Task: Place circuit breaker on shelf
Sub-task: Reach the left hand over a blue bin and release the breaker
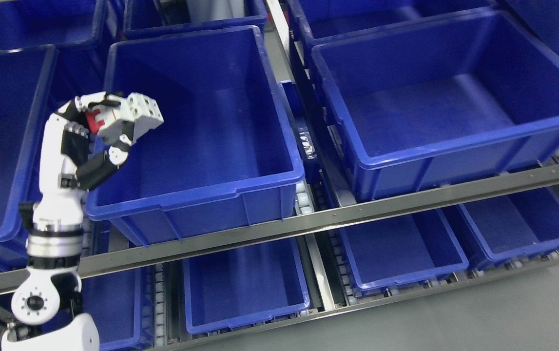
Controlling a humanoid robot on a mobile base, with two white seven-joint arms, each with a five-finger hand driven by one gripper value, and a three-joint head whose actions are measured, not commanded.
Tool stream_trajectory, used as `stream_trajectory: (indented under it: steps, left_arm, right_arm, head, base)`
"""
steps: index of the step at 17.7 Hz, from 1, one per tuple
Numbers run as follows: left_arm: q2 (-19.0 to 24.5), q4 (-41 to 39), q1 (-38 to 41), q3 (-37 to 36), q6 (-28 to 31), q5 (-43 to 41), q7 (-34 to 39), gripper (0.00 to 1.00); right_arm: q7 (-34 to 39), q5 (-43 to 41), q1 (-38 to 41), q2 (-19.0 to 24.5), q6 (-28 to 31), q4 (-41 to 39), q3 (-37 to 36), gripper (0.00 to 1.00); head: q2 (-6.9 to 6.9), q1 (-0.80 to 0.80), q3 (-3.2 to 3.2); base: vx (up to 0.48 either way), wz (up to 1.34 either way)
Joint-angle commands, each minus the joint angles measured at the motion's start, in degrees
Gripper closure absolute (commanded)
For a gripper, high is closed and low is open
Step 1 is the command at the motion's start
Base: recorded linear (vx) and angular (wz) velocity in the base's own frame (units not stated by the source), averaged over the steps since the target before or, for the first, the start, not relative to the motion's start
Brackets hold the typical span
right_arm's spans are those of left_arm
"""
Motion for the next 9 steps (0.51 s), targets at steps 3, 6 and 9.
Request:
stream_trajectory:
  steps: [3, 6, 9]
  left_arm:
    - [2.63, 19.21, -13.76, -6.6, 5.48, -10.53, -1.03, 0.91]
    - [6.58, 40.35, -25.24, -7.92, 5.3, -17.2, -0.95, 0.9]
    - [6.33, 53.85, -31.87, -14.15, 5.3, -18.99, -0.51, 0.9]
  right_arm:
    - [-0.01, 0.0, 0.01, -1.0, 10.49, 0.0, 1.14, 0.0]
    - [-0.01, 0.0, 0.01, -1.0, 10.49, 0.0, 1.14, 0.0]
    - [-0.01, 0.0, 0.01, -1.0, 10.49, 0.0, 1.14, 0.0]
  head:
    - [0.0, 0.0, 0.0]
    - [0.0, 0.0, 0.0]
    - [0.0, 0.0, 0.0]
  base:
    - [0.088, 0.18]
    - [0.051, 0.1]
    - [0.038, 0.05]
